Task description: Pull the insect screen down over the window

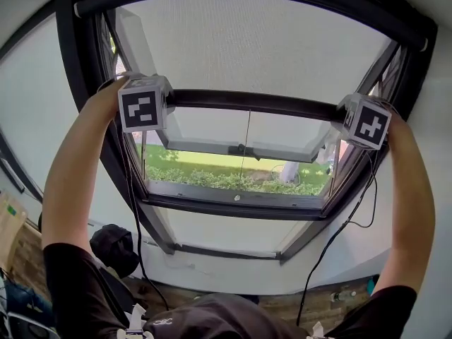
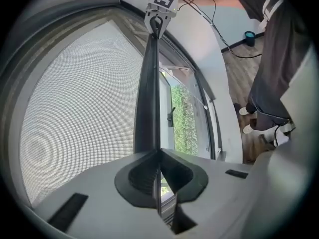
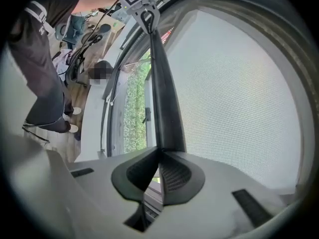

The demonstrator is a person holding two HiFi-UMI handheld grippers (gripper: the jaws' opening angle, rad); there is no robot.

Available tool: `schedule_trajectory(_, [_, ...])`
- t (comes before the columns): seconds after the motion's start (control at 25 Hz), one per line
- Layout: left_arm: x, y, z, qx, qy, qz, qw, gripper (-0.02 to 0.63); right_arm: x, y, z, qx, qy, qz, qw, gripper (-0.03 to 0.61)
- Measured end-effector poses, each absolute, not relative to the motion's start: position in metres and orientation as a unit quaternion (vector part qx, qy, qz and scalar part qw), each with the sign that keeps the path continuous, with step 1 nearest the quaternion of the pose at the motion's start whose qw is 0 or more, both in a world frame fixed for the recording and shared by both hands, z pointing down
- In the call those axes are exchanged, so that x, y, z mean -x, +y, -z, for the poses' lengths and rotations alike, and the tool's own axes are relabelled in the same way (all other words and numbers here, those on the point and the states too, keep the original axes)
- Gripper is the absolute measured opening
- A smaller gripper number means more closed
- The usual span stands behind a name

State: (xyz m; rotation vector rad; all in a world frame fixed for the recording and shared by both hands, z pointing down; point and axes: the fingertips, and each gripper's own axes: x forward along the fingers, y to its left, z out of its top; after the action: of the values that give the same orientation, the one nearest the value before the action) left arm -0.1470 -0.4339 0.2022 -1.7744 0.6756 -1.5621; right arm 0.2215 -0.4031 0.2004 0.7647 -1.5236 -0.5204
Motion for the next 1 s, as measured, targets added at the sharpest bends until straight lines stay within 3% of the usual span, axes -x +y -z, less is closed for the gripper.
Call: schedule_trajectory(1.0, [0.15, -0.434, -0.395, 0.723, 0.172, 0.616, 0.261, 0.032, -0.215, -0.401, -0.385, -0.262, -0.686, 0.17, 0.657, 0.025])
